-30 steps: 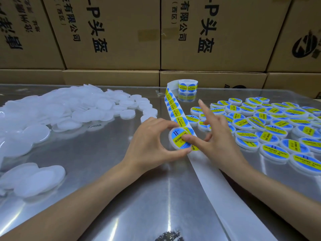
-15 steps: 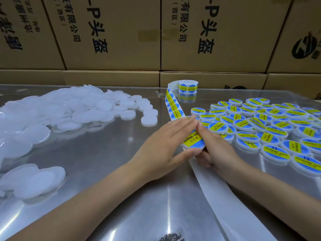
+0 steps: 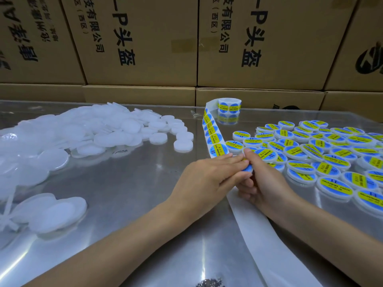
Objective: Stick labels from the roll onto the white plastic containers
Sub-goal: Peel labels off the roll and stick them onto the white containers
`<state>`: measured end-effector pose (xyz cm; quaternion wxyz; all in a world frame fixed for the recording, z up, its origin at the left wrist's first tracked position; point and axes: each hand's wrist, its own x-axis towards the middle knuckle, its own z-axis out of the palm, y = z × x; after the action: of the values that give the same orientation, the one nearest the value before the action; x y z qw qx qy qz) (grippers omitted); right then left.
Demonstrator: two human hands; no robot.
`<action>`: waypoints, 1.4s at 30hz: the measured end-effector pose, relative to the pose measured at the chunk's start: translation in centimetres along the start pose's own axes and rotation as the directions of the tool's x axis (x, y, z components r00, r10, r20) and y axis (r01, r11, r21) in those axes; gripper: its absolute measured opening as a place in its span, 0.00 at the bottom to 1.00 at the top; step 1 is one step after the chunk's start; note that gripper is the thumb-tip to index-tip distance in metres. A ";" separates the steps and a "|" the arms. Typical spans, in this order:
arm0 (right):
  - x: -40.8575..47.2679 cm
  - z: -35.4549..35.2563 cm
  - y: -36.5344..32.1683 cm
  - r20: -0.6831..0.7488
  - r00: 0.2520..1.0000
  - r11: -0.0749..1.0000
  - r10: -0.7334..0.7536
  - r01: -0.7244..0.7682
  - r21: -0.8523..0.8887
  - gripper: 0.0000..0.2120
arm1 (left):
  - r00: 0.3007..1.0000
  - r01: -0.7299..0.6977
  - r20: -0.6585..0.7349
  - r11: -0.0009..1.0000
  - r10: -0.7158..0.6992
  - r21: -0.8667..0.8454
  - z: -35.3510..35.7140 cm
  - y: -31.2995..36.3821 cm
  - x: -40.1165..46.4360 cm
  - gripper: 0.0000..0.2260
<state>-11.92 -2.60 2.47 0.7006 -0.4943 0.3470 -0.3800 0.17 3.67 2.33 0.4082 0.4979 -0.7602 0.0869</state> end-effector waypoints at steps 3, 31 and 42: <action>0.0 0.0 -0.1 -0.011 1.000 0.998 -0.012 0.012 -0.054 0.22 | 0.994 -0.051 -0.089 0.994 0.060 0.097 -0.2 -0.5 0.0 0.10; 2.0 -4.3 -0.6 0.017 0.879 0.459 -0.477 0.266 -0.848 0.07 | 0.233 0.559 0.097 0.215 -0.968 0.801 -11.8 -7.0 -8.8 0.49; 0.7 -3.0 0.6 0.303 0.848 0.095 -0.435 0.379 -0.921 0.07 | 0.603 0.521 0.142 0.523 -0.785 0.675 -8.5 -6.1 -7.2 0.31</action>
<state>-14.00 -4.37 0.98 0.1024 -0.8823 0.3701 -0.2722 10.97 10.25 1.12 0.0619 0.8553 -0.5133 0.0325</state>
